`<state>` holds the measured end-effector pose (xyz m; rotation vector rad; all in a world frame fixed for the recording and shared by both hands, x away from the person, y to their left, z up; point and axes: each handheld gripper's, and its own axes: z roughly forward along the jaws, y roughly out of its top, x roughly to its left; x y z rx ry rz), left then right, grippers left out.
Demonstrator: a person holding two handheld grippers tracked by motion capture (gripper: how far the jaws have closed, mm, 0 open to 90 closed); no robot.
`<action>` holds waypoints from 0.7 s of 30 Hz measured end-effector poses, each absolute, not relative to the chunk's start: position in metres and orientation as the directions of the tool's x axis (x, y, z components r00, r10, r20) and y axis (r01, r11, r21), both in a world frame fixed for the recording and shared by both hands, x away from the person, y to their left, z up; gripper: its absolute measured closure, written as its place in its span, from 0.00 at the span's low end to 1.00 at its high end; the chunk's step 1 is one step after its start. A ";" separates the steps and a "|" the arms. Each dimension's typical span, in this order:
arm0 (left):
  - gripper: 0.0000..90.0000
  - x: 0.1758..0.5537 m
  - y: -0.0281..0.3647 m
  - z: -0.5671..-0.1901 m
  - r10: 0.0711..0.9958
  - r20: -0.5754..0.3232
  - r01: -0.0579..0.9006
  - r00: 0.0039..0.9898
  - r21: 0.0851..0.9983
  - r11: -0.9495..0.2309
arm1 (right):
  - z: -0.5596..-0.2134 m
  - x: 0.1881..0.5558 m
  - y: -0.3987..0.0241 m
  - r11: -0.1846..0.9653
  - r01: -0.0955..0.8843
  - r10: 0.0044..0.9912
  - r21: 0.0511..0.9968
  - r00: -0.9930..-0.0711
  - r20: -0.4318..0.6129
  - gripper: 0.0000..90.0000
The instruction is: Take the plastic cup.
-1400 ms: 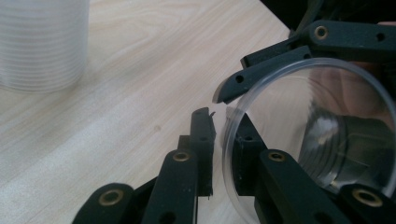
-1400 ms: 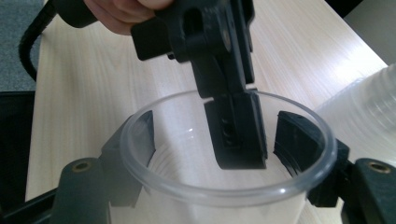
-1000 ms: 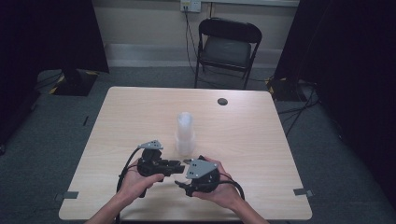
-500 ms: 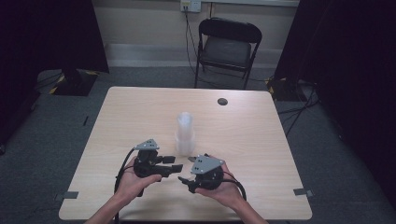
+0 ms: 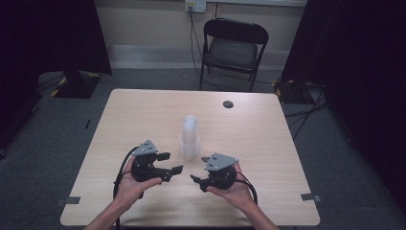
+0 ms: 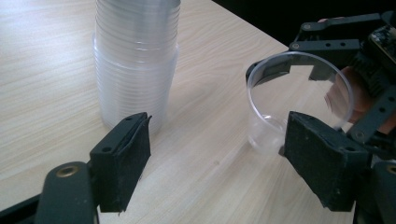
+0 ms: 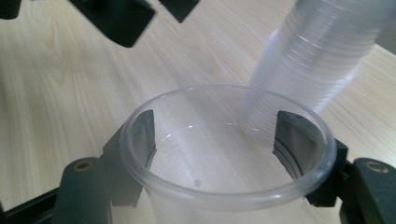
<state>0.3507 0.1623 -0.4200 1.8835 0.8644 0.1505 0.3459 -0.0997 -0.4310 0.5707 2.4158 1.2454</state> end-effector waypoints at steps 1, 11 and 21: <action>0.25 0.351 0.162 -0.420 0.624 -0.266 0.497 0.735 0.837 -0.228 | -0.431 0.346 -0.100 0.529 0.186 0.506 0.828 -0.853 -0.132 0.33; 0.21 0.348 0.172 -0.431 0.650 -0.236 0.490 0.722 0.838 -0.240 | -0.429 0.355 -0.113 0.448 0.260 0.570 0.856 -0.820 -0.049 0.33; 0.19 0.340 0.188 -0.435 0.645 -0.184 0.439 0.742 0.861 -0.259 | -0.428 0.366 -0.125 0.394 0.311 0.625 0.865 -0.781 -0.004 0.34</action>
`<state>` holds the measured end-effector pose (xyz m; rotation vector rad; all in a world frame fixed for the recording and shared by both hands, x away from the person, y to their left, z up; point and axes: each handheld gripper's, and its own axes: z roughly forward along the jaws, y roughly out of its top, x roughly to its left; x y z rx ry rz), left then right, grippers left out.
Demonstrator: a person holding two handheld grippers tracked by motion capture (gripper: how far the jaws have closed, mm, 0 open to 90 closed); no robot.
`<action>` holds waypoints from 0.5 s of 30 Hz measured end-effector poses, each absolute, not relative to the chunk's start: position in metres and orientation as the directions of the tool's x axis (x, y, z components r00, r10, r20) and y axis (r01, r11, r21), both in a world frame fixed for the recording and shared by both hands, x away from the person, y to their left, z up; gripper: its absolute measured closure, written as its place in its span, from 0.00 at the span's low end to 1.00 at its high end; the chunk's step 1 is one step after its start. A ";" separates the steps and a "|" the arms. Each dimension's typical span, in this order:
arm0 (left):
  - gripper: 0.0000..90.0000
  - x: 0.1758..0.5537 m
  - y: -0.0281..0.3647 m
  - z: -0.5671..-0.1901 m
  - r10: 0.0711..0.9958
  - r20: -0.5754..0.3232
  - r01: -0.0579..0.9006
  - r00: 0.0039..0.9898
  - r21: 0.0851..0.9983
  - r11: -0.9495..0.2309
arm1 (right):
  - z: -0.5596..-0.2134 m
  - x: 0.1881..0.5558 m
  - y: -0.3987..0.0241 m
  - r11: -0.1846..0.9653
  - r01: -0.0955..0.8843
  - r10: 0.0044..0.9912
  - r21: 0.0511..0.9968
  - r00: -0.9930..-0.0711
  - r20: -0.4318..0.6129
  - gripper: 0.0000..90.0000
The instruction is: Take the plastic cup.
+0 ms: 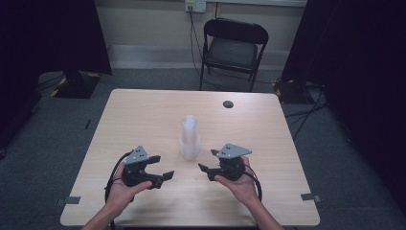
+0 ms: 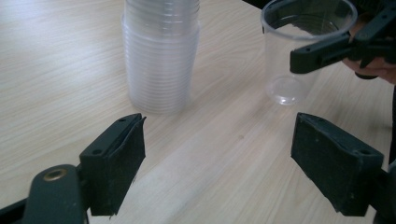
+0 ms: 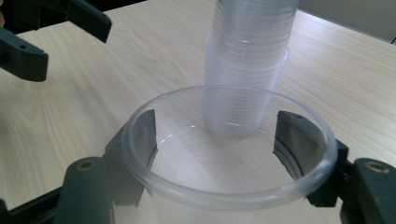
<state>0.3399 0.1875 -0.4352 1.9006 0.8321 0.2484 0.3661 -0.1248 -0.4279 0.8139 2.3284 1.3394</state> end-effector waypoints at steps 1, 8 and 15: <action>0.19 0.341 0.190 -0.436 0.649 -0.193 0.448 0.736 0.858 -0.253 | -0.427 0.367 -0.126 0.386 0.318 0.630 0.866 -0.777 0.005 0.34; 0.19 0.344 0.195 -0.443 0.656 -0.187 0.451 0.731 0.854 -0.259 | -0.425 0.374 -0.136 0.346 0.347 0.670 0.872 -0.742 0.029 0.34; 0.19 0.344 0.201 -0.451 0.687 -0.141 0.441 0.712 0.852 -0.283 | -0.422 0.391 -0.152 0.279 0.380 0.742 0.882 -0.668 0.052 0.34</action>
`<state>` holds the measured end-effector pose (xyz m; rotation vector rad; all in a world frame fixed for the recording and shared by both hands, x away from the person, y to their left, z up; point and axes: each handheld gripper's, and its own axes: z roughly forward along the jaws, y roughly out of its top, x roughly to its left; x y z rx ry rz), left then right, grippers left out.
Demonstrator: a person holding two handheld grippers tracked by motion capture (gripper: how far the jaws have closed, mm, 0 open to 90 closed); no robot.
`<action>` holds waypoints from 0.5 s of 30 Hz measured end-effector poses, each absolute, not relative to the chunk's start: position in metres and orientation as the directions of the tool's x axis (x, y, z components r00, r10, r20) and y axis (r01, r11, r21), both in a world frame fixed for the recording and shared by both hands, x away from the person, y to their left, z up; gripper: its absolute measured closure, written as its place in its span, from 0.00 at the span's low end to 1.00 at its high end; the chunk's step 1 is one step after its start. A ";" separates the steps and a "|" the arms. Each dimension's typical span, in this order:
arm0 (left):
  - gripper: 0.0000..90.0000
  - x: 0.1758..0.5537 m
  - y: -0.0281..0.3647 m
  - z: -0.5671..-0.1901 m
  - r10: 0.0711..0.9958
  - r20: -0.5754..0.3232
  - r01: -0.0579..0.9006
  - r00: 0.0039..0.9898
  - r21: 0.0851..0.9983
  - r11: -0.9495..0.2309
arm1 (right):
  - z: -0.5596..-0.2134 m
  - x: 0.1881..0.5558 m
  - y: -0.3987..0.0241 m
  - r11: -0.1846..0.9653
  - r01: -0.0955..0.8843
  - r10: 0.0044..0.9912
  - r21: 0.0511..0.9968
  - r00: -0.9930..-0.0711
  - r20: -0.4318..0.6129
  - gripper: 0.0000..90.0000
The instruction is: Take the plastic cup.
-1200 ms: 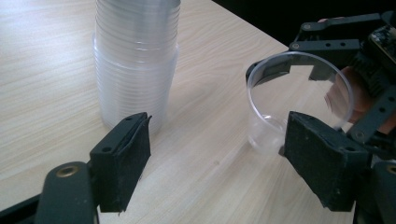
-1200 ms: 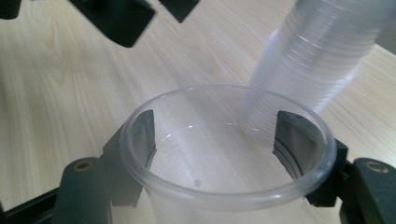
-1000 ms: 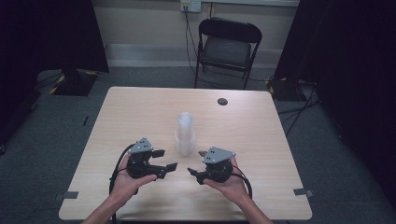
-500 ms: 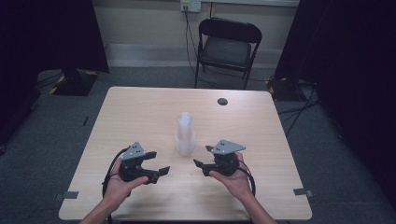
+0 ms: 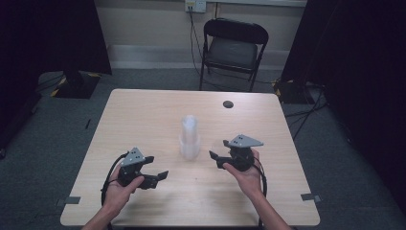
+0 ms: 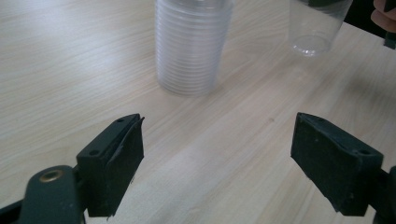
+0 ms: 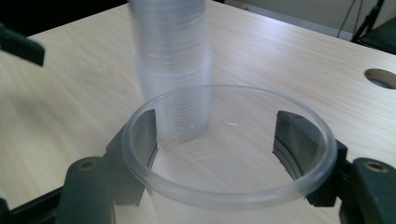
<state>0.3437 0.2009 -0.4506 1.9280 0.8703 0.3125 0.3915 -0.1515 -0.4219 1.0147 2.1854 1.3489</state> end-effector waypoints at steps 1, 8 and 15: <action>0.19 0.343 0.203 -0.451 0.690 -0.131 0.438 0.712 0.851 -0.290 | -0.421 0.394 -0.153 0.271 0.383 0.749 0.883 -0.660 0.056 0.34; 0.19 0.343 0.210 -0.451 0.700 -0.135 0.448 0.702 0.847 -0.286 | -0.419 0.411 -0.160 0.256 0.382 0.777 0.888 -0.628 0.046 0.34; 0.19 0.341 0.217 -0.451 0.717 -0.152 0.465 0.680 0.846 -0.261 | -0.425 0.431 -0.163 0.222 0.388 0.803 0.894 -0.593 0.059 0.34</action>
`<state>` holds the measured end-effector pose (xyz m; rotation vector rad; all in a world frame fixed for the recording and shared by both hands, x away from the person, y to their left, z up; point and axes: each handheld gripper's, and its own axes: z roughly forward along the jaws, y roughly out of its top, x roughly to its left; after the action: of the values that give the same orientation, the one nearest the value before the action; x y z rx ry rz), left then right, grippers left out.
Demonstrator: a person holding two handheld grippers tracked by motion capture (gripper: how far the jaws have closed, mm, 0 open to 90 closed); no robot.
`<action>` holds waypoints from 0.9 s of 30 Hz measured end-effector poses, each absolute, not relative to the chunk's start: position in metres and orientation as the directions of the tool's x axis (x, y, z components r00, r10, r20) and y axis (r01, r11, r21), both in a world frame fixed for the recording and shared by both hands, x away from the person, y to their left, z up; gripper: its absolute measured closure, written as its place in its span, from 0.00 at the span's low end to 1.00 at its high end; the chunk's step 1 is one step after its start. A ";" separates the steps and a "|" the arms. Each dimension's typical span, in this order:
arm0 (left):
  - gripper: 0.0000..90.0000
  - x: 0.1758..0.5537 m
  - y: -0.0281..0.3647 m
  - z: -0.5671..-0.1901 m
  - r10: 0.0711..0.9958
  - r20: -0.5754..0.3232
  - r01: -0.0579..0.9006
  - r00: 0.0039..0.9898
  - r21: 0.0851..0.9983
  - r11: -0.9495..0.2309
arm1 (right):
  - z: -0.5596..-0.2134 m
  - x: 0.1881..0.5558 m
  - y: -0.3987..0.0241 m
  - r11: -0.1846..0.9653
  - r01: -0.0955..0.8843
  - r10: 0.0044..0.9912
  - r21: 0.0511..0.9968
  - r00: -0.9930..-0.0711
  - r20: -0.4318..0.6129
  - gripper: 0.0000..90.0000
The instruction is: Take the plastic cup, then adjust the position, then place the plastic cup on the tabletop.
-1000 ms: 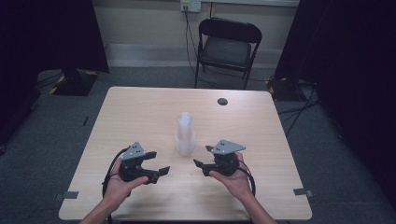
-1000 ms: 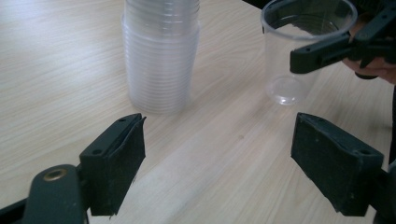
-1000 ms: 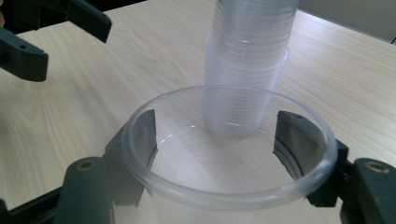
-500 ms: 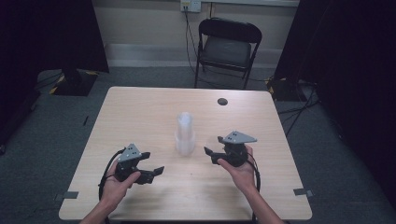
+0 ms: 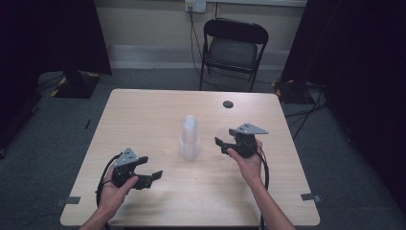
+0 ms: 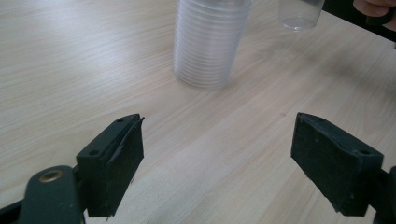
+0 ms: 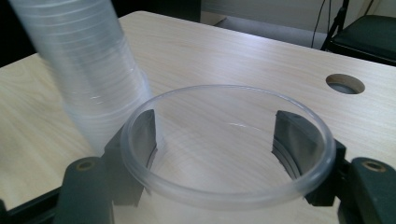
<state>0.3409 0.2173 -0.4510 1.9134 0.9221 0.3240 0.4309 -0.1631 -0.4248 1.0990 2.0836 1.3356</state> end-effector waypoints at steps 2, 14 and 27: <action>0.19 0.341 0.218 -0.451 0.717 -0.158 0.469 0.678 0.845 -0.257 | -0.426 0.435 -0.163 0.218 0.389 0.806 0.895 -0.588 0.059 0.34; 0.19 0.341 0.218 -0.451 0.715 -0.172 0.478 0.678 0.842 -0.251 | -0.429 0.464 -0.165 0.178 0.405 0.842 0.897 -0.534 0.074 0.34; 0.19 0.346 0.223 -0.455 0.727 -0.180 0.493 0.662 0.835 -0.242 | -0.434 0.492 -0.156 0.187 0.411 0.856 0.892 -0.514 0.058 0.33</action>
<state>0.3462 0.2231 -0.4553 1.9039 0.9587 0.3018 0.4917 -0.1557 -0.4339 1.1842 2.0087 1.2856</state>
